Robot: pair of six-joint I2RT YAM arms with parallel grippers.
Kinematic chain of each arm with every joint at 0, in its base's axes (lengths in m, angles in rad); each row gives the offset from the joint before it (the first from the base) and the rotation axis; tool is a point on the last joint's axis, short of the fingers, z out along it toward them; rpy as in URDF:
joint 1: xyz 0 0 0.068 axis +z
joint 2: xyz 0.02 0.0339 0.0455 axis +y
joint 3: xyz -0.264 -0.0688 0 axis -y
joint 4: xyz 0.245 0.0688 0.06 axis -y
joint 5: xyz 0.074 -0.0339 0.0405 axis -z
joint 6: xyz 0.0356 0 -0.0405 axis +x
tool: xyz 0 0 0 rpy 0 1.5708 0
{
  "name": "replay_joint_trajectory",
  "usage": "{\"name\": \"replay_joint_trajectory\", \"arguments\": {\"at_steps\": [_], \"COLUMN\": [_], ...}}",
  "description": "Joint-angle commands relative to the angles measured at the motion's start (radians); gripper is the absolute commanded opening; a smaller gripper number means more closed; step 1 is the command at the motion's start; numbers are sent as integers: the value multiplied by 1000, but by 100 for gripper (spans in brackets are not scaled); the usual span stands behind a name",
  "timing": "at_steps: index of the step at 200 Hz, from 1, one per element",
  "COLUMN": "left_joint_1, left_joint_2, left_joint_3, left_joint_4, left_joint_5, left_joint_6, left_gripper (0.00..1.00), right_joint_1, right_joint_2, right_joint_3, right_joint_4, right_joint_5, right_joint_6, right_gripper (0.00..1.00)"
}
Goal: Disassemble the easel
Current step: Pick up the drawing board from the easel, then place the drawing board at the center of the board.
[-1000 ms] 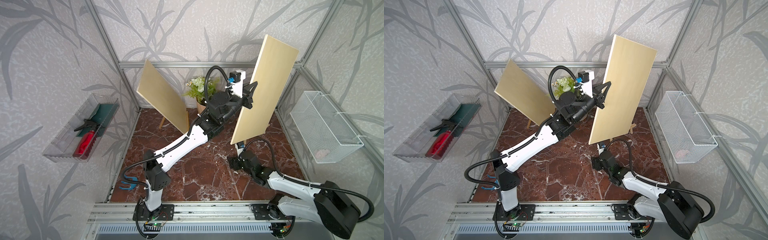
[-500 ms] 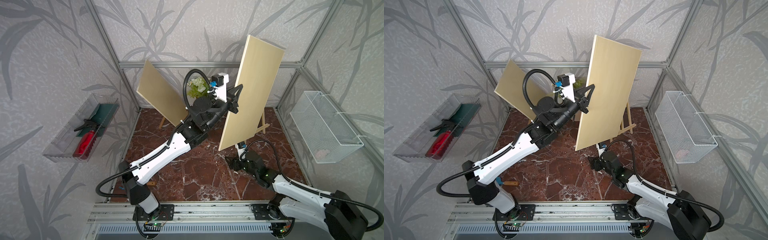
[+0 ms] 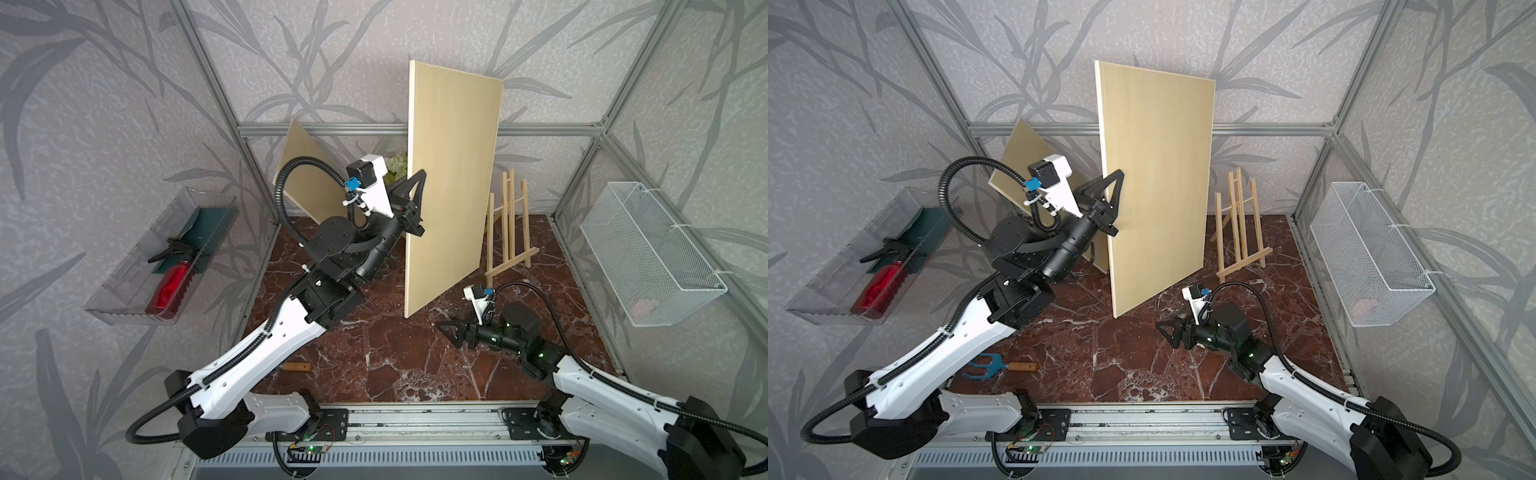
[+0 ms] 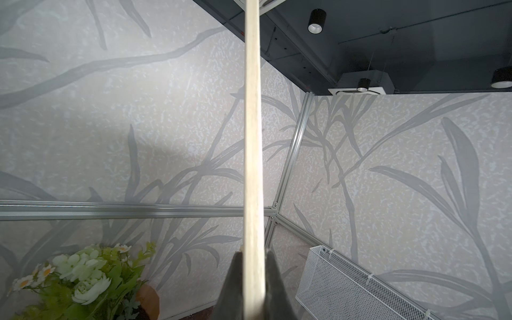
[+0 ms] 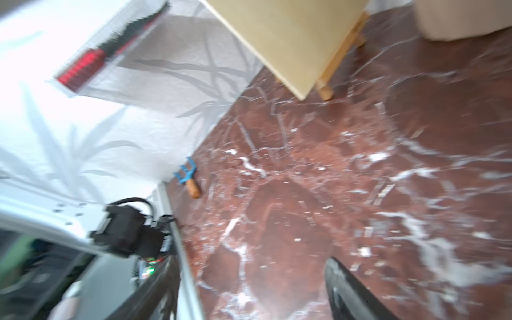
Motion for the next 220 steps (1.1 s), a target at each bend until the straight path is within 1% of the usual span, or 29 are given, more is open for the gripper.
{"name": "replay_joint_trajectory", "arguments": {"at_steps": [1, 24, 35, 48, 65, 84, 104, 128, 156, 188, 220], "left_joint_1": [5, 9, 13, 16, 23, 26, 29, 30, 29, 29, 28], "left_joint_2": [-99, -136, -150, -158, -164, -174, -182, -191, -196, -208, -231], "left_joint_3": [13, -23, -42, -55, -67, -70, -74, -91, -109, -139, -170], "left_joint_4": [266, 268, 273, 278, 285, 286, 295, 311, 326, 353, 363], "left_joint_5": [-52, -80, -93, -107, -114, -117, -135, -163, -176, -187, -194], "left_joint_6": [3, 10, 7, 2, -8, -17, -30, -48, -70, -100, -114], "left_gripper": [0, 0, 0, 0, 0, 0, 0, 0, 0, 0, 0], "right_joint_1": [47, 88, 108, 125, 145, 182, 217, 249, 278, 292, 294], "right_joint_2": [3, 36, 52, 64, 79, 91, 117, 153, 234, 343, 394], "right_joint_3": [17, 4, -2, -7, -14, -33, -32, 5, 49, 129, 178], "right_joint_4": [146, 284, 363, 409, 464, 525, 606, 628, 737, 860, 944], "right_joint_5": [-74, -63, -54, -41, -33, 28, 81, 149, 214, 238, 283], "right_joint_6": [192, 349, 407, 472, 520, 569, 610, 642, 664, 694, 707], "right_gripper": [82, 82, 82, 82, 82, 83, 87, 90, 90, 86, 80]}}
